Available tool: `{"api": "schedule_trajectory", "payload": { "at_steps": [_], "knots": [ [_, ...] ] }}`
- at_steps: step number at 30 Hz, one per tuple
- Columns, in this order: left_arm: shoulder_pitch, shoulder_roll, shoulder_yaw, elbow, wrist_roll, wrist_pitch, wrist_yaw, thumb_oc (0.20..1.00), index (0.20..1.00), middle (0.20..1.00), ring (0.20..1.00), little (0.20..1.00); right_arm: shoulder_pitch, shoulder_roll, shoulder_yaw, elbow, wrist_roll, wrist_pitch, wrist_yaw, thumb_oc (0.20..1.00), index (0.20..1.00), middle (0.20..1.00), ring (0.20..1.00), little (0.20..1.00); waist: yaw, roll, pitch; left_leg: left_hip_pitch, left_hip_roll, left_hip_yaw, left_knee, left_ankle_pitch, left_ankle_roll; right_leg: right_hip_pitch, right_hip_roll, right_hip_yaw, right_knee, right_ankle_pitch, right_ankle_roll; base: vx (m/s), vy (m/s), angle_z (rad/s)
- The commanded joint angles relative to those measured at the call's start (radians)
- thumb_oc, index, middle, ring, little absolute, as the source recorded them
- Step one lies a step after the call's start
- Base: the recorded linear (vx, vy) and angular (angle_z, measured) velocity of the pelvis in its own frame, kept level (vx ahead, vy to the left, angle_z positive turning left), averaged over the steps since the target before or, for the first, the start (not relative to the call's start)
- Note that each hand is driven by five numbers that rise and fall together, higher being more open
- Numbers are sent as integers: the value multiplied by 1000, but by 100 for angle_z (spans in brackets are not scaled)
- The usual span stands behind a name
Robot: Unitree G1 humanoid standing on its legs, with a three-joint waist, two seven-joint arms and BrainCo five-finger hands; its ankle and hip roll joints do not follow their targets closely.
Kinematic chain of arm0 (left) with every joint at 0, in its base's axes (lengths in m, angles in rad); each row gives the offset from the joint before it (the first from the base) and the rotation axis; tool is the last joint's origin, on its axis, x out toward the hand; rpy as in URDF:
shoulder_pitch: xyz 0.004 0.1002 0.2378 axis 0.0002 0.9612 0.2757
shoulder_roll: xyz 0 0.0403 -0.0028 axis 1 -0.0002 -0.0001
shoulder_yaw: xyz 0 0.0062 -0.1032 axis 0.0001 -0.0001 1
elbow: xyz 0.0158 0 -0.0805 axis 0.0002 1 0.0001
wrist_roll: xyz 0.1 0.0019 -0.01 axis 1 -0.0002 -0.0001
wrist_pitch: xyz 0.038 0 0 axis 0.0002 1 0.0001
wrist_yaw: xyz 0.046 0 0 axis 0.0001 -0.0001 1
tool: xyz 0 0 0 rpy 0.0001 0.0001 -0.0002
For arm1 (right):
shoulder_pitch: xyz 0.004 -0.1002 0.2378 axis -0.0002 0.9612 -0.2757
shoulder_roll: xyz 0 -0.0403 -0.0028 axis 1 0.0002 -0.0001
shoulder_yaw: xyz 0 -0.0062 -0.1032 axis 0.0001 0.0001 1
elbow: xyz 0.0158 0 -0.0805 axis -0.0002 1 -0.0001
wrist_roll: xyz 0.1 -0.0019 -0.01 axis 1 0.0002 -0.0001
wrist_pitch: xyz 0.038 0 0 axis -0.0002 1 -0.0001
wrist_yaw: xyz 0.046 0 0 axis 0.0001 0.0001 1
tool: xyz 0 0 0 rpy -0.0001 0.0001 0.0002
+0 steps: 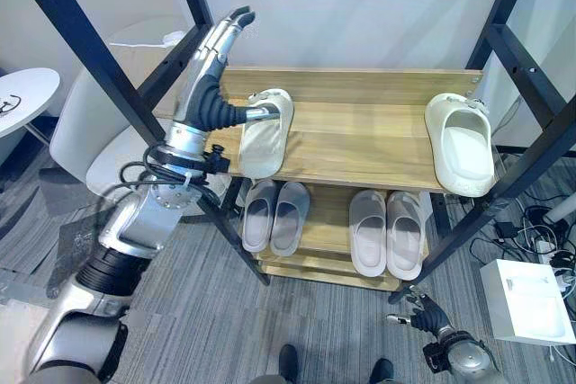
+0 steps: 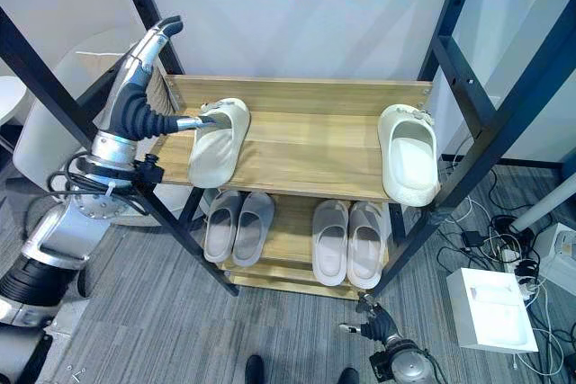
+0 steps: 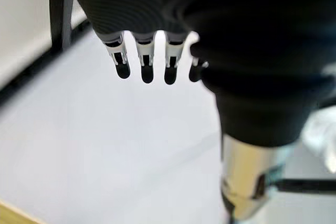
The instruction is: Arrange the slippers neatly on the shoe rack.
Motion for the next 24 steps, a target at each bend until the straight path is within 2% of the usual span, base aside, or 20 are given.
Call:
{"api": "schedule_trajectory", "payload": {
  "at_steps": [1, 2, 4, 8, 18, 24],
  "knots": [
    [-174, 72, -19, 129, 228, 96, 100, 1000, 1000, 1000, 1000, 1000, -16, -21, 6, -97, 2, -53, -9, 1000, 1000, 1000, 1000, 1000, -11, -31, 9, 48, -4, 11, -8, -79, -33, 45, -14, 0, 21, -68, 62, 7, 12, -10],
    [-177, 72, -22, 132, 230, 97, 102, 1000, 1000, 1000, 1000, 1000, -16, -20, 6, -97, 3, -52, -9, 1000, 1000, 1000, 1000, 1000, -10, -32, 9, 48, -4, 12, -7, -79, -33, 45, -14, 0, 21, -68, 62, 20, 16, -6],
    [-224, 106, -66, 211, 299, 146, 105, 1000, 1000, 1000, 1000, 1000, -8, -35, 11, -116, 9, -57, -7, 1000, 1000, 1000, 1000, 1000, -31, -31, 15, 46, -4, 21, -8, -82, -30, 30, -10, 18, 22, -65, 64, 0, 0, 0],
    [-267, 108, -106, 296, 331, 185, 98, 1000, 1000, 1000, 1000, 1000, 0, -40, 3, -134, 4, -60, -9, 1000, 1000, 1000, 1000, 1000, -46, -34, 21, 43, -2, 33, -8, -85, -27, 12, -8, 41, 25, -64, 65, 18, 13, -26],
    [-293, 99, -157, 416, 363, 229, 83, 1000, 1000, 1000, 1000, 1000, 26, -43, -5, -157, -20, -61, -16, 1000, 1000, 1000, 1000, 1000, -71, -33, 34, 37, -4, 57, -8, -91, -19, -22, -7, 78, 33, -60, 69, 12, 16, -13],
    [-316, 163, -224, 532, 423, 262, 41, 1000, 1000, 1000, 1000, 1000, 53, -57, -37, -181, -12, -69, -21, 1000, 1000, 1000, 1000, 1000, -87, -32, 45, 28, -3, 76, -8, -92, -18, -46, -5, 105, 28, -48, 73, 2, 16, -14]
  ]
}}
